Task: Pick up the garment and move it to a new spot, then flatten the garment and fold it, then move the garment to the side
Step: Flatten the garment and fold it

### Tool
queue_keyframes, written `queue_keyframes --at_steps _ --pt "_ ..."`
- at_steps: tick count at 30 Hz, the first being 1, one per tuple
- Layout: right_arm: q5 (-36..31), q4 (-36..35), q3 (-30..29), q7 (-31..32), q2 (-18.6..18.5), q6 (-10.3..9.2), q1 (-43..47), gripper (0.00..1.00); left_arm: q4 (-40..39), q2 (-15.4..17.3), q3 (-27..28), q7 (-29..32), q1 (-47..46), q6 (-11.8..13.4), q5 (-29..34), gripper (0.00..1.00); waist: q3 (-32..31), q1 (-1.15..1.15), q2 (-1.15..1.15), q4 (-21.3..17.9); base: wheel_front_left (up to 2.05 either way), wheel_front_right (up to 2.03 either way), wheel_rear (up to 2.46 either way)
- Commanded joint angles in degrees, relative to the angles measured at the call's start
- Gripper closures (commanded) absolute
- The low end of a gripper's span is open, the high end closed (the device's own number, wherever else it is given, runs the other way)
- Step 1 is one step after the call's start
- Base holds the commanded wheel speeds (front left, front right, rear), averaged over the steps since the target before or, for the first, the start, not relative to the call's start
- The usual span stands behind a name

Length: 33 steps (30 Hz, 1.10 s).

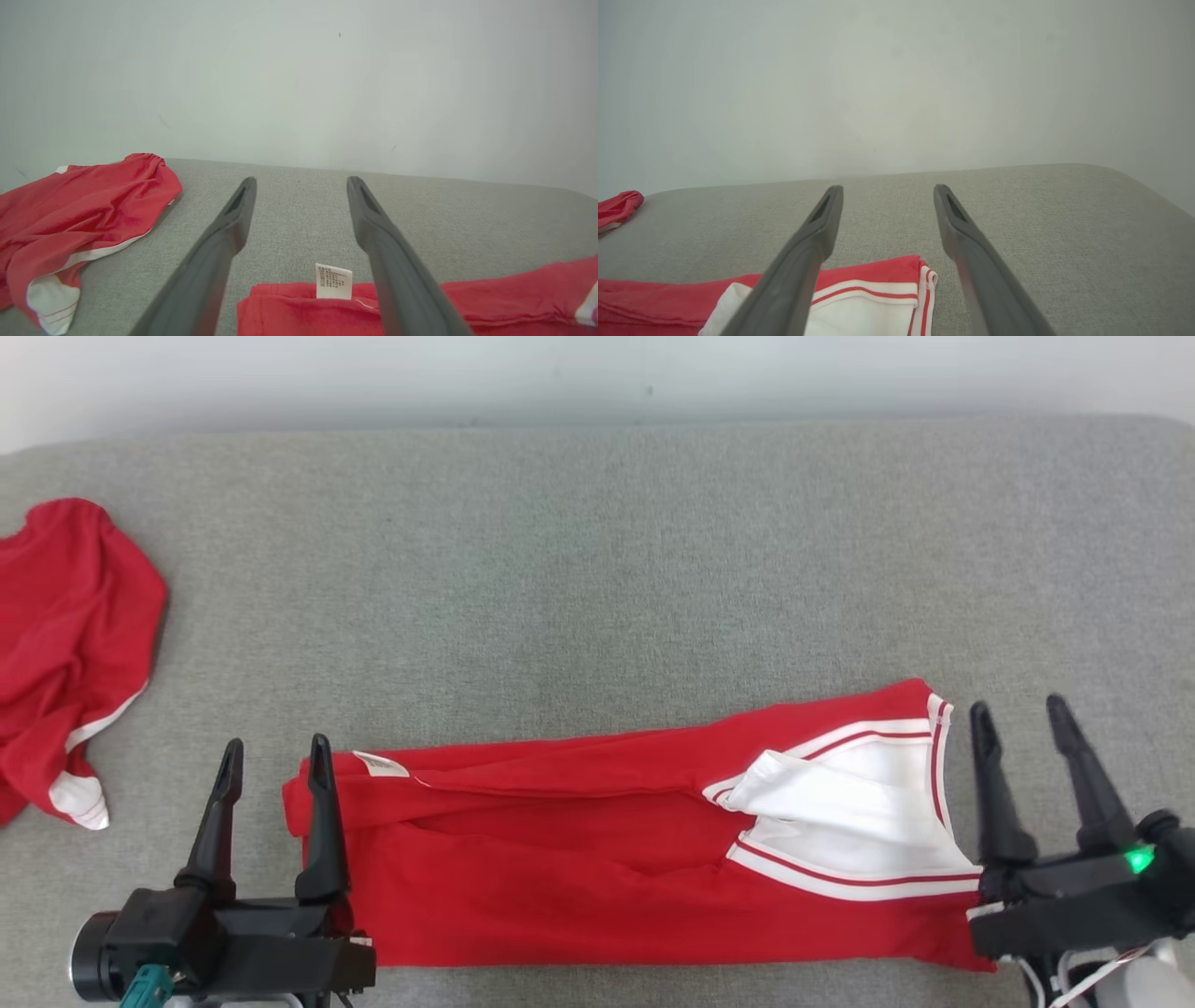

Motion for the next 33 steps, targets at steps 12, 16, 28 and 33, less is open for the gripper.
queue_keyframes --at_steps 12,16,28,33 --pt "-1.86 6.03 1.83 -0.5 1.3 -0.04 3.1 0.0 9.27 -0.7 1.9 -0.29 0.34 -5.86 4.09 0.0 -5.55 0.0 0.0 0.31 0.0 0.0 0.0" --pt "-1.95 6.55 1.86 -0.5 1.62 -0.04 3.25 0.0 10.33 -0.83 1.82 -0.29 0.66 -6.68 4.97 0.0 -6.14 0.0 0.0 0.28 0.0 0.0 0.0" --pt "-1.64 7.37 1.87 -0.51 2.1 -0.04 3.67 0.0 11.77 -1.75 1.5 -0.3 0.91 -8.28 6.2 0.0 -6.85 0.0 0.0 0.38 0.0 0.0 0.0" --pt "-1.01 8.24 1.58 0.0 1.74 -0.04 2.65 0.0 11.92 -1.99 1.61 -0.3 0.56 -8.69 6.66 0.0 -6.32 0.0 0.0 0.42 0.0 0.0 0.0"
